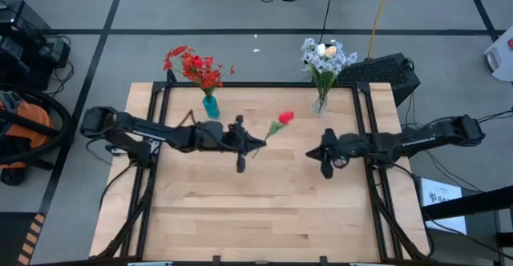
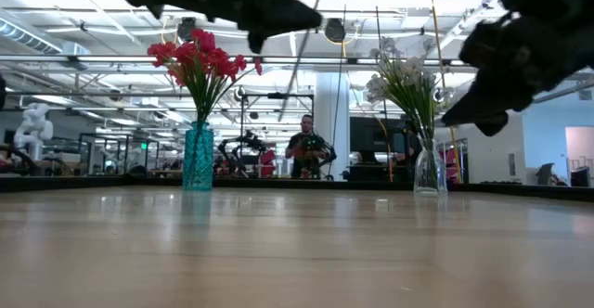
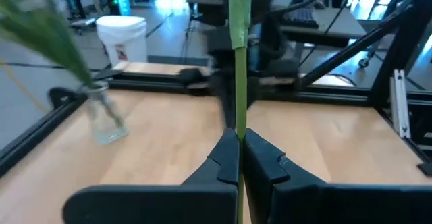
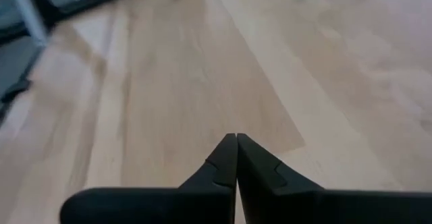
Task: Sort flowers into vase by color
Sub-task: Put the red flower into the blue vase
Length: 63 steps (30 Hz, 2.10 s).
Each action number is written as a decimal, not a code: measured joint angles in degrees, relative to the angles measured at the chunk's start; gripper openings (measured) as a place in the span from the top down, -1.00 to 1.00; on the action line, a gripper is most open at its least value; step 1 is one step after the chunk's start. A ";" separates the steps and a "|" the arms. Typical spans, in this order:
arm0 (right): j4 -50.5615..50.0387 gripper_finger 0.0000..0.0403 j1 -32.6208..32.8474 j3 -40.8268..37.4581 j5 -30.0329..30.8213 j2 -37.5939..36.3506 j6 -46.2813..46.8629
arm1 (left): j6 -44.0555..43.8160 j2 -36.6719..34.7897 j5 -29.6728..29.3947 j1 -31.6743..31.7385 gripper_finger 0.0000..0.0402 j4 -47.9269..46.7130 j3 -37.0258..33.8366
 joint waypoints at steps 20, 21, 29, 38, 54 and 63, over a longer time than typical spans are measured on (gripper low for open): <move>-10.31 1.00 6.29 -6.96 7.95 -26.09 -2.90 | 0.11 -36.42 -0.04 14.24 0.99 -1.69 -16.96; -10.87 1.00 6.29 -6.96 7.96 -26.79 -2.93 | 0.36 -38.06 0.00 14.99 0.99 -2.15 -17.48; -16.86 1.00 6.44 -6.96 7.74 -32.32 -1.98 | 1.77 -49.66 0.00 19.91 0.99 -1.90 -23.92; -23.04 1.00 6.45 -6.96 7.80 -41.11 -0.38 | 1.71 -58.84 -0.22 23.65 0.99 -2.51 -29.08; -24.83 1.00 6.36 -6.96 11.03 -46.12 -1.03 | 3.61 -64.48 -0.23 33.20 0.99 3.26 -38.35; -24.70 1.00 6.38 -6.96 10.41 -46.11 -0.42 | 3.48 -64.13 -0.21 38.10 0.99 11.93 -44.84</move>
